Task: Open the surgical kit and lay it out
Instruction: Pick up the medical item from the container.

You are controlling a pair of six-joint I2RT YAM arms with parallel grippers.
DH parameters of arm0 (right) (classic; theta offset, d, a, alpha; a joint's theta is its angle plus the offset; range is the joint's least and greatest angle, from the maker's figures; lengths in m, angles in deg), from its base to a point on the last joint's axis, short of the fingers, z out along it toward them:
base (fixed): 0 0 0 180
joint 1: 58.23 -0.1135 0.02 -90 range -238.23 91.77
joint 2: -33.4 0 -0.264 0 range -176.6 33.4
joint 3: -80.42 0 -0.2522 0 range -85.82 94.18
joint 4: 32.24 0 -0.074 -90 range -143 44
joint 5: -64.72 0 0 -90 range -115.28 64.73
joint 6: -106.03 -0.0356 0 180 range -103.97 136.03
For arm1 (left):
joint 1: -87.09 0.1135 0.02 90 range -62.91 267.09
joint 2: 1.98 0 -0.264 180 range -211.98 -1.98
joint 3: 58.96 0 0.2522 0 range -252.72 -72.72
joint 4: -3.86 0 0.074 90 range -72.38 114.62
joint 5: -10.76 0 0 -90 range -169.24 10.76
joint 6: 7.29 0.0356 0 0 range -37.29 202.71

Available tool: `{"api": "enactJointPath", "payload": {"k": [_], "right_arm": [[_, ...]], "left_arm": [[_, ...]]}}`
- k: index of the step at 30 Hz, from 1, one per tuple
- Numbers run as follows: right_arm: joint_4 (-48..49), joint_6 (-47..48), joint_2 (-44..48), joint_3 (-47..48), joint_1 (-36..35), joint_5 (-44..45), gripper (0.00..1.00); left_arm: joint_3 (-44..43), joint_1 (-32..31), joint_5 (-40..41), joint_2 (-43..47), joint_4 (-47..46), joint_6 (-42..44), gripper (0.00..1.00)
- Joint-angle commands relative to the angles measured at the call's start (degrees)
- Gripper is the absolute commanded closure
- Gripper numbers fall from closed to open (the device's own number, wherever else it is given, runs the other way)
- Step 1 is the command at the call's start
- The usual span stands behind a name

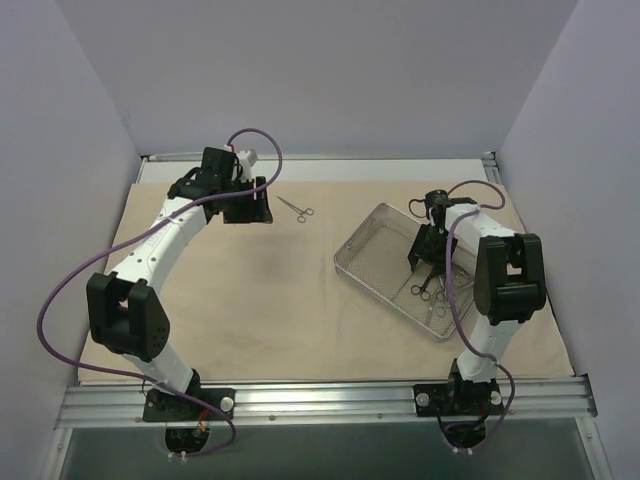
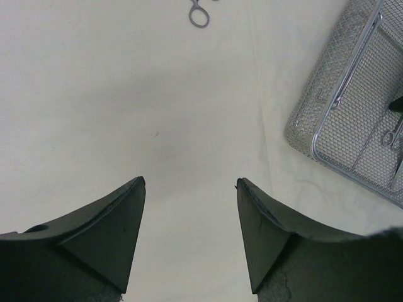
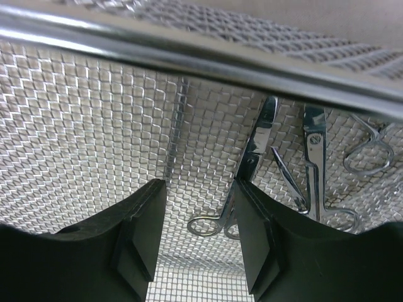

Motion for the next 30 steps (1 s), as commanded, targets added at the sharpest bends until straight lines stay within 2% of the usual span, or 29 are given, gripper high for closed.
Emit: {"api": "enactJointPath", "payload": {"k": [1,6,17,30], "right_arm": [[1.4,-0.8,-0.8,-2.6,0.1,1.9,0.53],[1.7,1.6,-0.4,-2.2,0.8,2.2,0.53],[-2.7,4.5,6.7,-0.7,1.4,2.5,0.52],[4.1,3.3,0.1,-5.8,1.8,1.2,0.54]], "left_arm": [[-3.0,0.4,0.3,1.9,0.3,1.2,0.32],[-2.6,0.4,0.9,2.2,0.6,1.0,0.32],[-2.6,0.5,-0.3,1.0,-0.5,-1.2,0.32],[-3.4,0.5,-0.3,1.2,0.2,-2.5,0.32]]}}
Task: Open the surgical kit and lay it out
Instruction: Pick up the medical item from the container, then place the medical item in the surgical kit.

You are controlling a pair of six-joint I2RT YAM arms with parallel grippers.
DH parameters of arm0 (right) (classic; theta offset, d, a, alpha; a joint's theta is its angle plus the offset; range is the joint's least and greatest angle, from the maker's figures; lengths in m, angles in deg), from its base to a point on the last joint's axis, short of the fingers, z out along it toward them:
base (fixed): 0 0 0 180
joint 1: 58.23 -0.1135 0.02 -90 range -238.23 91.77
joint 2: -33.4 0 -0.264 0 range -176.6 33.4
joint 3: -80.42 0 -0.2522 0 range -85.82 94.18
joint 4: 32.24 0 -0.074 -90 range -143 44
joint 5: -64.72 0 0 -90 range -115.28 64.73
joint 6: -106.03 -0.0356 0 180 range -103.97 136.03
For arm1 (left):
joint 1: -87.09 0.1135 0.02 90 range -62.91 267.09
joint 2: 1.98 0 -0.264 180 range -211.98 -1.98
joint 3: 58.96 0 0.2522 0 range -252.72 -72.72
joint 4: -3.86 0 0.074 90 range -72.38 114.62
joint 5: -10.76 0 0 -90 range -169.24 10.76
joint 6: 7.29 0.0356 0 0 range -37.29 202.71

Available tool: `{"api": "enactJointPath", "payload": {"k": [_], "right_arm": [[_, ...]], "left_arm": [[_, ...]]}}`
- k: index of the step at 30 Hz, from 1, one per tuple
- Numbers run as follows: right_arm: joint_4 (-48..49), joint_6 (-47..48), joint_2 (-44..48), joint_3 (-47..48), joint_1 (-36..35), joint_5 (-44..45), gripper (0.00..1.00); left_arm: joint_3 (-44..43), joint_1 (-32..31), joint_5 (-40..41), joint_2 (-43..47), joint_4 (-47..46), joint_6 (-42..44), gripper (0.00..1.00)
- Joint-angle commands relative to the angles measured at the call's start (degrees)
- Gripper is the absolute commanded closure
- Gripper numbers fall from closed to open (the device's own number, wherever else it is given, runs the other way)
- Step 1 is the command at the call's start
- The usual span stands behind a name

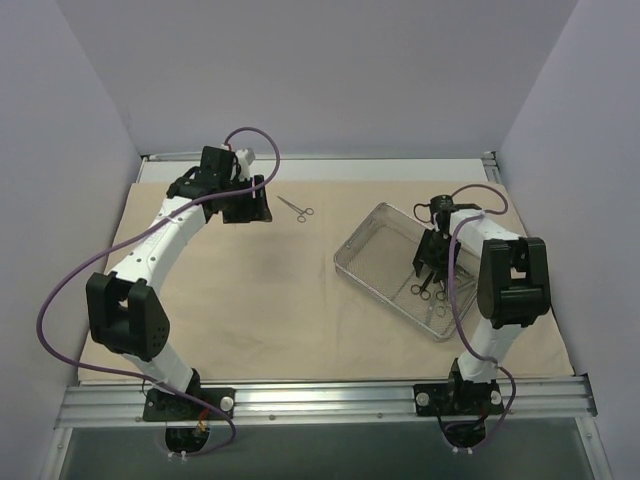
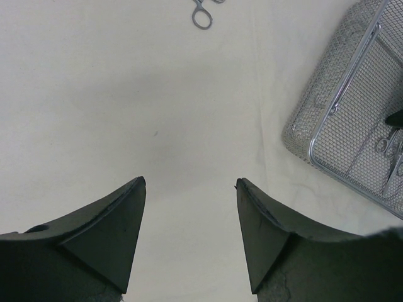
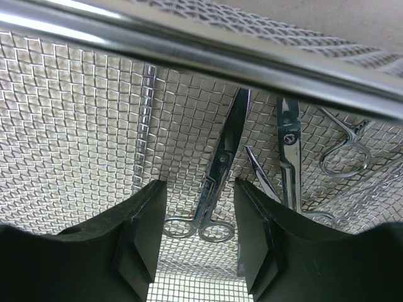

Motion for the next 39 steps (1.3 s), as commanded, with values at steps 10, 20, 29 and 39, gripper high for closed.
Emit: {"api": "enactJointPath", "payload": {"k": [10,20,29,39], "right_arm": [[2.5,1.4,-1.7,-2.3,1.6,-3.8,1.00],[-6.6,3.2,9.1,8.3,1.6,-9.8,1.00],[-8.1,5.6,5.0,24.1,-4.9,-16.7,1.00],[-11.6,8.4,-3.2,40.4,-14.2,-23.4,1.00]], "left_arm": [[-6.2,-1.4,-4.0,0.3,0.0,-0.1,0.32],[-10.3,-5.5,-15.5,-3.9,-2.4,-2.2,0.32],[-10.0,-10.5,-31.0,-8.2,-13.4,-9.9,0.27],[-7.4,-12.8,-40.3,-11.5,-26.5,-16.7,0.23]]}}
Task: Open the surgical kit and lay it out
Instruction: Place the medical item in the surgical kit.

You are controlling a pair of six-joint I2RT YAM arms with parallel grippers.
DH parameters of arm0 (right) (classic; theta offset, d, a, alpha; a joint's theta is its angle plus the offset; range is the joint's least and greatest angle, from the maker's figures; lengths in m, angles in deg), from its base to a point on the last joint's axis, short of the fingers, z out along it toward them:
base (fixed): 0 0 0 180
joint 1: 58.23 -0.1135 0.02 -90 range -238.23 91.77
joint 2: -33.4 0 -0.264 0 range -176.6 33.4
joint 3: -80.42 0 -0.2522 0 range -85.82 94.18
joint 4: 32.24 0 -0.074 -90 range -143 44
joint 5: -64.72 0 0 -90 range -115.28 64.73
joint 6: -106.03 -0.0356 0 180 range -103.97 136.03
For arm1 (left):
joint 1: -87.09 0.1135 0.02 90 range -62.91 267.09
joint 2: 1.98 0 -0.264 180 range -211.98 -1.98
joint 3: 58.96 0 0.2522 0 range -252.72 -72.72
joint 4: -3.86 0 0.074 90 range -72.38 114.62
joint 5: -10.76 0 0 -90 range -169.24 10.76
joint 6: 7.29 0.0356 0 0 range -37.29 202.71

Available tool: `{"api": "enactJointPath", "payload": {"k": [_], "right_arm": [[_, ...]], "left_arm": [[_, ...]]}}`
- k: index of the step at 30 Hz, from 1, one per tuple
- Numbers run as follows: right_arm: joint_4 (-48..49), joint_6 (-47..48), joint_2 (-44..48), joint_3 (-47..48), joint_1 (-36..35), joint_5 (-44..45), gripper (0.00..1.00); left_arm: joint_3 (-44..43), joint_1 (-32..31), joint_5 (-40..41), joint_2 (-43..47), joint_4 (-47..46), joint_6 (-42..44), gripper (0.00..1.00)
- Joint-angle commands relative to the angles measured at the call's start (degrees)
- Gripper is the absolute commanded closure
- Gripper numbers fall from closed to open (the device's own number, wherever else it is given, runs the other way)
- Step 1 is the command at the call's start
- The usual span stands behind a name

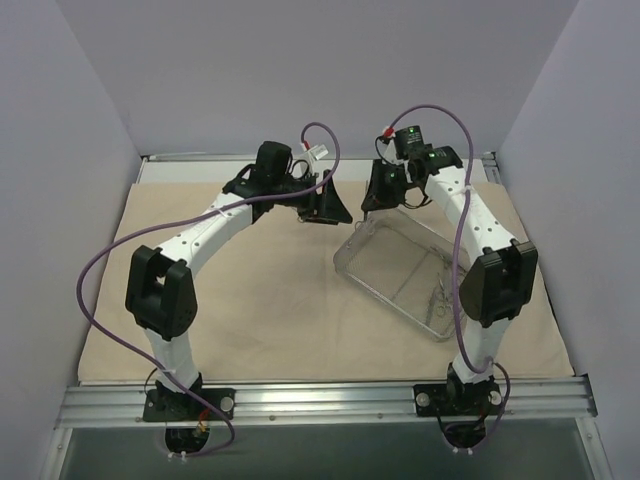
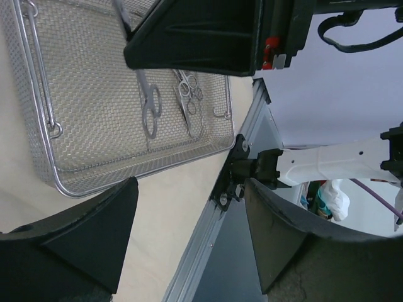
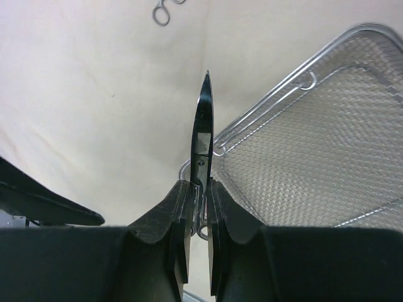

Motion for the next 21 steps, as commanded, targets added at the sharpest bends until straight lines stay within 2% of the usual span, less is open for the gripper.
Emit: {"api": "enactJointPath", "payload": {"k": [1,6,14,21], "right_arm": [[-3.7,1.4,-1.2,3.4,-1.2,-3.2,1.00],[-3.1,0.9,-1.9,4.3,-2.6,-3.8,1.00],[-3.5,1.3,-1.5,4.9,-3.9,-4.2,1.00],[-3.4,1.2,-1.6,6.0,-5.0,-4.5,1.00]], "left_arm": [[-0.2,0.2,-4.5,-0.4,-6.2,-2.0,0.23],[1.0,-0.5,-4.1,-0.7,-5.8,-2.4,0.23],[-1.6,-0.5,2.9,-1.8,2.3,1.1,0.27],[-3.7,-1.5,3.0,-4.5,2.6,0.8,0.27]]}}
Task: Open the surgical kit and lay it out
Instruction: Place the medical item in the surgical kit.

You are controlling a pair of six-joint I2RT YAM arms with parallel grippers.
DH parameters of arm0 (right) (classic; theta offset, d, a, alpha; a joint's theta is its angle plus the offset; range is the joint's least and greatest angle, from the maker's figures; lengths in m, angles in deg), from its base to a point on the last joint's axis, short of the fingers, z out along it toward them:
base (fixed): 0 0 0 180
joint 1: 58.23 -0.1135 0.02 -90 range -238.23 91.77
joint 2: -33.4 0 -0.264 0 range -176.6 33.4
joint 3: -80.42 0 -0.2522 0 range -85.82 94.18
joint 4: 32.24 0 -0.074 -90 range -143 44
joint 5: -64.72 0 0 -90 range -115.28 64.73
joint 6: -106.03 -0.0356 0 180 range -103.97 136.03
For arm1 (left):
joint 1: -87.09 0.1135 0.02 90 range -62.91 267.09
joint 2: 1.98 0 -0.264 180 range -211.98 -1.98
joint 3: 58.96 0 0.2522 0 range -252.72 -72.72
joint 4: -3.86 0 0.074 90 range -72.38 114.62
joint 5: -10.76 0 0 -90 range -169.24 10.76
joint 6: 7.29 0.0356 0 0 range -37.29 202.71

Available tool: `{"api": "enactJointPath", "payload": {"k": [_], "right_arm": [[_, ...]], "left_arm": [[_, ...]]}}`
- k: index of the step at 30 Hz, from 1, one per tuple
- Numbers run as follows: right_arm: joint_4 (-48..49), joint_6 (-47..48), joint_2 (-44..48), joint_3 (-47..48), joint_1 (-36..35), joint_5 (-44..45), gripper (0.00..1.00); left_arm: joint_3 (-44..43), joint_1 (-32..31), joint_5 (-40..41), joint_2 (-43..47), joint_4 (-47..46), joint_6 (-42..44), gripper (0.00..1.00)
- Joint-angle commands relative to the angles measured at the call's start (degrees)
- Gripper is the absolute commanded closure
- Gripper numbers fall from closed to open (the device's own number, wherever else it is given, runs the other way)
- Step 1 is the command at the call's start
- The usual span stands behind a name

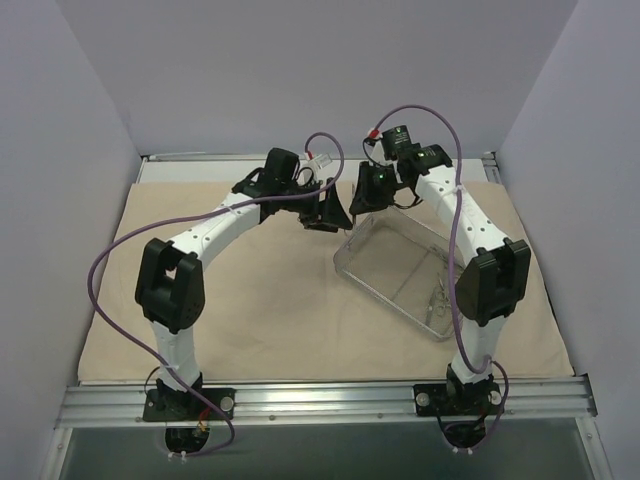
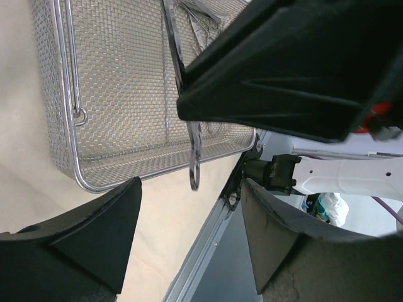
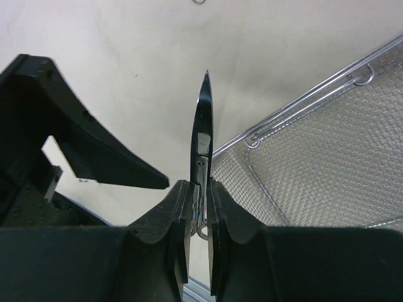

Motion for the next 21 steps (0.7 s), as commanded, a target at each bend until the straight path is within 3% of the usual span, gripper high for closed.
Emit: {"api": "enactJointPath", "payload": {"k": [1,7,11,12,13,15,16,18,21], "right_arm": [[-1.3,0.8,0.2,2.9,-0.8,-1.3,1.00],[-1.5,0.8,-0.1,3.3,-1.3,-1.5,1.00],[-1.7,0.8,-0.5,3.8,-1.4,-1.4,1.00],[-1.8,0.7,-0.7,3.9,-1.4,-1.3,1.00],[-1.8,0.7,-1.0,4.7,-1.4,-1.0,1.00],[-2.3,0.0,-1.9,5.9,-1.3,0.3,0.97],[-4.0,-0.3,-3.0,7.1,-1.2,1.2,0.78],[-5.7,-2.1,-3.8,10.3,-0.7,5.3,0.56],[-6.8,-6.0,-3.5,10.3,2.1,9.5,0.48]], "left_arm": [[-4.0,-1.1,0.6,-1.2,0.7,1.1,0.28],[-4.3,-1.5,-0.2,-2.5,-0.7,0.1,0.40],[-4.2,-1.5,-1.8,-3.2,-2.0,-0.3,0.73],[-4.0,-1.5,-2.3,-3.2,-2.2,-0.4,0.89],[-3.8,-1.5,-2.7,-3.2,-2.4,-0.5,0.97],[-2.8,-1.0,-2.1,-2.6,-3.3,-0.6,0.98],[-1.5,-0.8,-1.1,-2.0,-3.6,-0.6,0.98],[0.4,1.0,1.8,-0.1,-5.5,-1.3,0.98],[7.5,3.9,5.0,3.4,-13.6,-6.3,0.98]]}}
